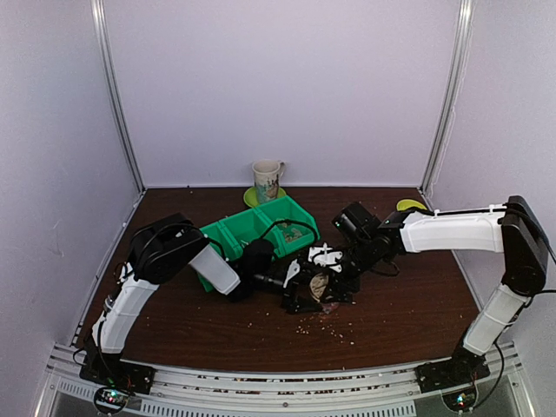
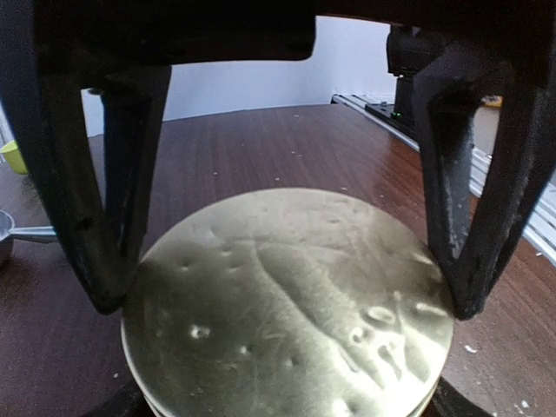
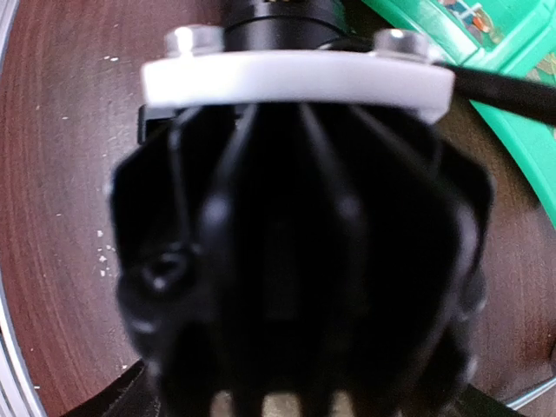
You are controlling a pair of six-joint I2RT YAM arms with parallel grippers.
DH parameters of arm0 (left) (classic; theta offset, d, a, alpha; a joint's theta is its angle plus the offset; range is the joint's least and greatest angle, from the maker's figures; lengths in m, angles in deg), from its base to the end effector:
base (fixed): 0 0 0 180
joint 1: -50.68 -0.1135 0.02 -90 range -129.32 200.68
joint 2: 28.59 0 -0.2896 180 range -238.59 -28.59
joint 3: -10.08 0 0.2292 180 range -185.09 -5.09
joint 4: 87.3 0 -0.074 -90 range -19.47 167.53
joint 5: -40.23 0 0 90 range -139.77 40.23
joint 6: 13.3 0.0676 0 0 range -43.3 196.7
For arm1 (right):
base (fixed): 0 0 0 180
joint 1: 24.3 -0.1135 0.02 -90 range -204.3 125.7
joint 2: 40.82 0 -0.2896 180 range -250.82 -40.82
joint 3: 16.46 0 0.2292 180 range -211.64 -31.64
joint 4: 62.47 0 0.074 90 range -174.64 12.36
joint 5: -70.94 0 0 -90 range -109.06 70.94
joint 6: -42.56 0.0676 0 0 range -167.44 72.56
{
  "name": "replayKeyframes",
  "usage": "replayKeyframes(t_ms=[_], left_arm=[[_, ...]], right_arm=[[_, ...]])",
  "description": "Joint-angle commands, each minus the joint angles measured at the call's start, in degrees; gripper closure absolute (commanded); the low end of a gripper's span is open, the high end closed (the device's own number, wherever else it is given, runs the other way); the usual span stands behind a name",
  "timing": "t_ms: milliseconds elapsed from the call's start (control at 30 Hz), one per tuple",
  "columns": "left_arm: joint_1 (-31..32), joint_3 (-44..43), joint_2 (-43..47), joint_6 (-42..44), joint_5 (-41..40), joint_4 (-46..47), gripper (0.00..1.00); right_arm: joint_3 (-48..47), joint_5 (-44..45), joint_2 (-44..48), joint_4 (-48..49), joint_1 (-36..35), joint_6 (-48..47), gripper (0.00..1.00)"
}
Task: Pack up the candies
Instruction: Screw the box lid onto the packing box.
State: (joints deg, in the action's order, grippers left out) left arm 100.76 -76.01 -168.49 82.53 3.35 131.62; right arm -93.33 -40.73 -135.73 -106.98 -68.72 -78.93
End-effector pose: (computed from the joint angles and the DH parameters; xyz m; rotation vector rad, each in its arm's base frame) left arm 0.2714 -0.4086 0.0856 1.4694 1.2783 -1.3683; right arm 0.2152 0.2459 0.2096 -1.7285 2.0145 0.5772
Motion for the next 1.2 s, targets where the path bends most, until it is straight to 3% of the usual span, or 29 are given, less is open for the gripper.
replayKeyframes(t_ms=[0,267,533,833,1167], left_arm=[[0.0,-0.5,-1.0,0.1,-11.7,-6.6,0.34],[0.0,-0.4,-0.1,0.6,-19.6,-8.8,0.34],[0.0,-0.5,0.1,0.8,-20.6,-9.9,0.33],[0.0,0.8,0.0,1.3,-15.0,-6.6,0.33],[0.0,1.7,-0.6,0.8,0.3,-2.4,0.33]], right_arm=[[0.5,5.2,-0.2,4.3,-0.9,11.4,0.14],[-1.7,16.3,-3.1,5.7,-1.4,30.3,0.14],[-2.2,20.8,-3.7,7.5,-2.3,35.0,0.08],[1.5,16.2,3.1,8.0,-1.9,26.9,0.0],[6.5,7.8,10.1,2.5,-1.0,5.5,0.0]])
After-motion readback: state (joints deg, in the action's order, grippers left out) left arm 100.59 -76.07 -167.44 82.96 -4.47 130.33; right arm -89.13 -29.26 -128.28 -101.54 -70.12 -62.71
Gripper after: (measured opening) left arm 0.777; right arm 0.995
